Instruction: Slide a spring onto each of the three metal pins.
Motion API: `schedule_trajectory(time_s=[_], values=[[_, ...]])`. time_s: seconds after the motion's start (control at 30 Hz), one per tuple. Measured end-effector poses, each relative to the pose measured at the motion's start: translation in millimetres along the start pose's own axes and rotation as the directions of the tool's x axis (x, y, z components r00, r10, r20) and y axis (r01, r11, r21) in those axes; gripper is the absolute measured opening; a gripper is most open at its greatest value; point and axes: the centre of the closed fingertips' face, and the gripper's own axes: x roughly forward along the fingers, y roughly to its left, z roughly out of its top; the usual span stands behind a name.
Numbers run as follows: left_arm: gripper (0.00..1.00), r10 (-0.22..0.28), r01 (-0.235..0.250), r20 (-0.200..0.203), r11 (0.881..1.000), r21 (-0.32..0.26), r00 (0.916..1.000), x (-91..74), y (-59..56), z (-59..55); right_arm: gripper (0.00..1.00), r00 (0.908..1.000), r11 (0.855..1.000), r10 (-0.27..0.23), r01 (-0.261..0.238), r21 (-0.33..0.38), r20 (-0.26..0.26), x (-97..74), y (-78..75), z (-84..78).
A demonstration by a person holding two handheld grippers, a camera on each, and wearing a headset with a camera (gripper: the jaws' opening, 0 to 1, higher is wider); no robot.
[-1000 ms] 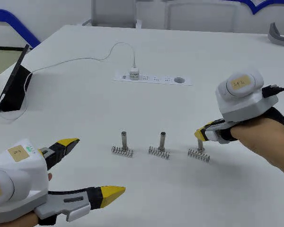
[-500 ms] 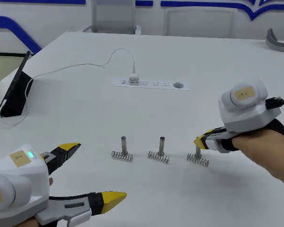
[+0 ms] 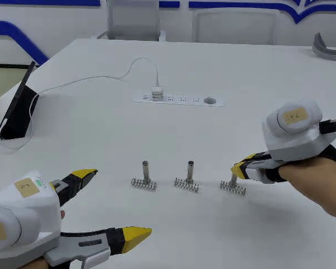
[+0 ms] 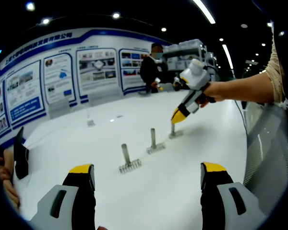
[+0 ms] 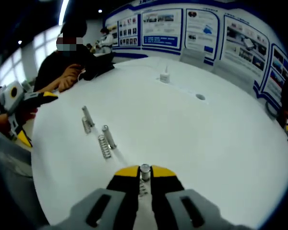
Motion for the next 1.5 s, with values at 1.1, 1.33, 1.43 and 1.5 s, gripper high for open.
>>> schedule_trajectory(time_s=[1.1,1.33,1.43,1.5], values=[[0.92,-0.009,0.009,0.001,1.0,0.005,1.0,2.8,-0.8,0.8,0.17,0.9908,0.982,0.131,-0.135,-0.136,-0.032,-8.4,8.9,-31.4],[0.92,-0.018,0.018,-0.005,1.0,0.005,0.9998,5.1,-3.1,-0.9,0.17,0.9847,0.967,0.157,-0.169,-0.192,-0.076,-0.7,12.6,-38.8],[0.91,-0.021,0.021,-0.006,1.0,0.004,0.9998,5.5,-4.0,-1.4,0.17,0.9821,0.962,0.161,-0.178,-0.208,-0.098,3.1,11.7,-41.2],[0.91,-0.021,0.021,-0.006,1.0,0.003,0.9998,5.5,-4.0,-1.7,0.16,0.9797,0.958,0.166,-0.188,-0.219,-0.112,4.6,12.1,-41.9]])
